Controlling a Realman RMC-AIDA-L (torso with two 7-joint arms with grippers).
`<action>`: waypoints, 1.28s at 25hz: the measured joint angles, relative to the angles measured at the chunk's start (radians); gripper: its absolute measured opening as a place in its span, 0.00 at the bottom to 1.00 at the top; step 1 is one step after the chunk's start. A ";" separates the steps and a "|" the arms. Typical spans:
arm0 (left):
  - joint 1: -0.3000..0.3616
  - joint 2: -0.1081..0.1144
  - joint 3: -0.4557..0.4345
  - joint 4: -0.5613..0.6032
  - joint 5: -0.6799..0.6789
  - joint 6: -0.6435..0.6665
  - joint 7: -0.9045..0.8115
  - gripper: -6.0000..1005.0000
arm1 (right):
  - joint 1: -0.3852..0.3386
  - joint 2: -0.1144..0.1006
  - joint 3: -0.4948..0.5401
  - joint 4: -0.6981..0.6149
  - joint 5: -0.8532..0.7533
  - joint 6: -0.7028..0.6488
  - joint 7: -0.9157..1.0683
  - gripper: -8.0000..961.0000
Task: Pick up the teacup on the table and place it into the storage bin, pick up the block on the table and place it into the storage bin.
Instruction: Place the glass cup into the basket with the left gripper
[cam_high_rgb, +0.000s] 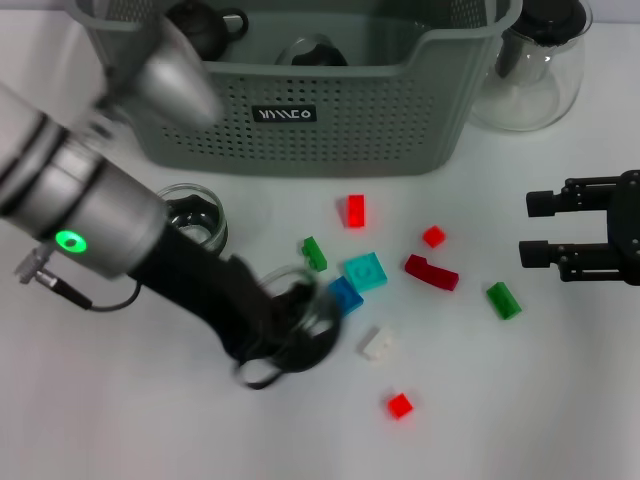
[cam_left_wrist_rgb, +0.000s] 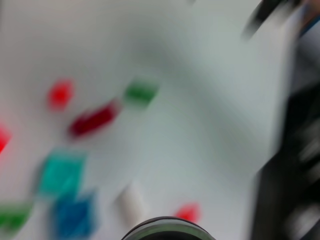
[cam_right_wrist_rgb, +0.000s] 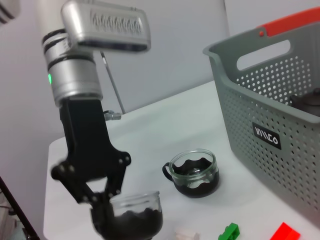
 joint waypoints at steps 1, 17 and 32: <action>-0.021 0.004 -0.078 -0.071 -0.051 0.027 0.055 0.05 | 0.000 0.000 0.000 0.000 0.000 0.000 0.001 0.71; -0.271 0.153 -0.536 -0.464 -0.630 -0.292 0.175 0.05 | -0.013 0.000 0.011 0.002 0.001 -0.004 -0.005 0.71; -0.622 0.104 -0.102 -0.663 0.237 -0.951 -0.214 0.06 | -0.007 0.009 0.011 0.003 -0.001 -0.003 -0.006 0.71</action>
